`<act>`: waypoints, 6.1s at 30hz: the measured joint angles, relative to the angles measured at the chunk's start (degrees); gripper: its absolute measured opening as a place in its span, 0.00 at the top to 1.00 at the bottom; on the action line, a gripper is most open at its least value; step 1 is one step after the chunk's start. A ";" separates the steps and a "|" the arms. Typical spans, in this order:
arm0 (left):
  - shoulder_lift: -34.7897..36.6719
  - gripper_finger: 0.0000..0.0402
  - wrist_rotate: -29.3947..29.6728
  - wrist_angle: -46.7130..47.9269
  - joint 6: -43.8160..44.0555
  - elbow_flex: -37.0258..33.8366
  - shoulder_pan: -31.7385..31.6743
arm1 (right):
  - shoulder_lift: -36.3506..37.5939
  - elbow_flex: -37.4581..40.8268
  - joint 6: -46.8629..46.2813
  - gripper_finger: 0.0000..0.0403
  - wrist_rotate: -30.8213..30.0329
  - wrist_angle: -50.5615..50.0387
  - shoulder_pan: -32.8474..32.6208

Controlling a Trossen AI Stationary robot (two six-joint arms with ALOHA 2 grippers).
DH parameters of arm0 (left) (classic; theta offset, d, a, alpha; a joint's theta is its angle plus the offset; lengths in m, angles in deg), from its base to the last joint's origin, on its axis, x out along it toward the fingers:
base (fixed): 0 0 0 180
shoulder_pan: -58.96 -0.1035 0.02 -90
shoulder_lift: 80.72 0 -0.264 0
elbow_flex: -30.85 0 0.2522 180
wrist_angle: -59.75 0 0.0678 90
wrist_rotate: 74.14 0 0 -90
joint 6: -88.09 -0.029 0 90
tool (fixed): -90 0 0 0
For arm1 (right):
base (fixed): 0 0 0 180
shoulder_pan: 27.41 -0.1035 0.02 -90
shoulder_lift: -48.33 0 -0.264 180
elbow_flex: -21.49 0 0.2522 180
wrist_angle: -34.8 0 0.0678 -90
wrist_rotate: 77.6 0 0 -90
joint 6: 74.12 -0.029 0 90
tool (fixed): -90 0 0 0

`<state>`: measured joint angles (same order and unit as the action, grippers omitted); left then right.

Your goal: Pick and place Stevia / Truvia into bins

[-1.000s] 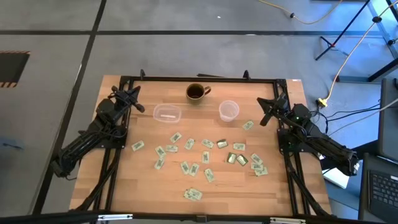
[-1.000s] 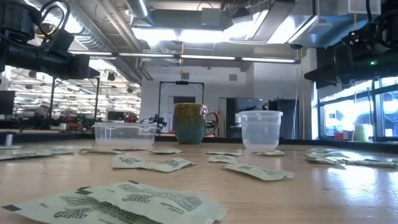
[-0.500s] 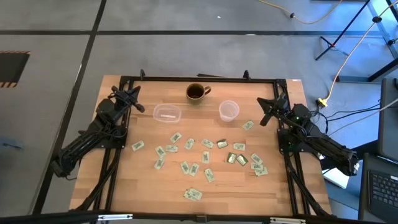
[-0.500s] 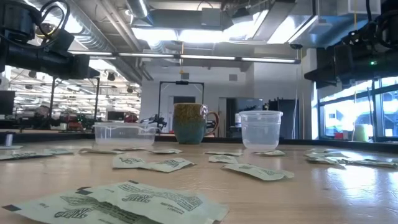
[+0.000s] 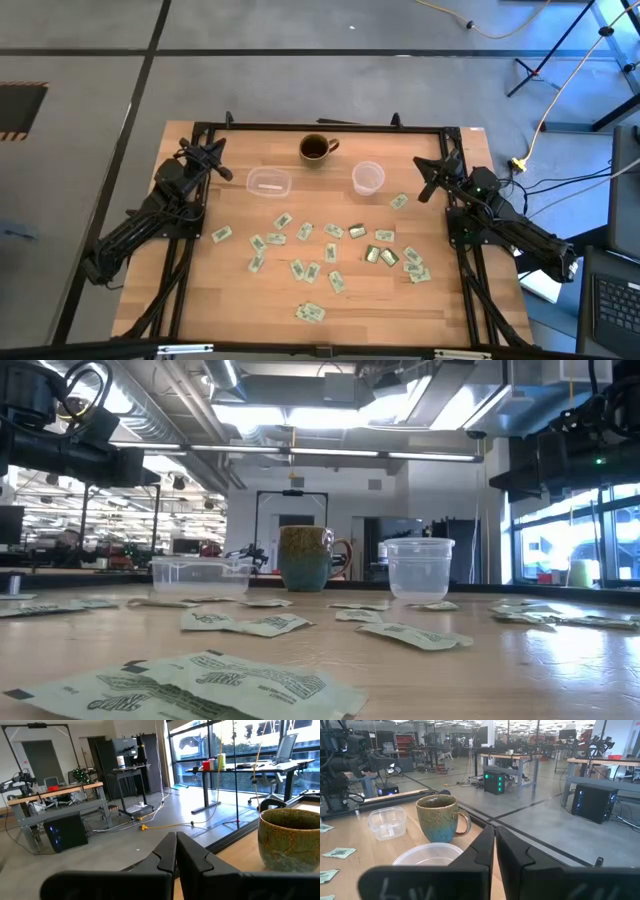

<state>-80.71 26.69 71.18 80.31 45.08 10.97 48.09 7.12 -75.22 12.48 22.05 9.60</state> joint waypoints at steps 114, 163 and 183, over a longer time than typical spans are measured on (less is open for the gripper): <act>-0.02 0.98 0.00 -0.02 13.04 -0.02 -0.07 | 0.01 -0.02 -7.76 0.68 15.08 2.82 -0.15; -0.03 0.98 -0.40 -0.02 13.04 -0.01 -0.08 | -42.37 -42.53 12.29 0.68 16.05 -6.00 -21.12; -0.15 0.99 -0.42 0.00 13.04 -0.02 -0.09 | -86.95 -57.19 3.76 0.68 3.93 -29.38 -37.02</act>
<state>-80.86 26.28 71.18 93.35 45.06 10.88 -38.85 -50.07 -71.46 16.41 -7.33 -27.42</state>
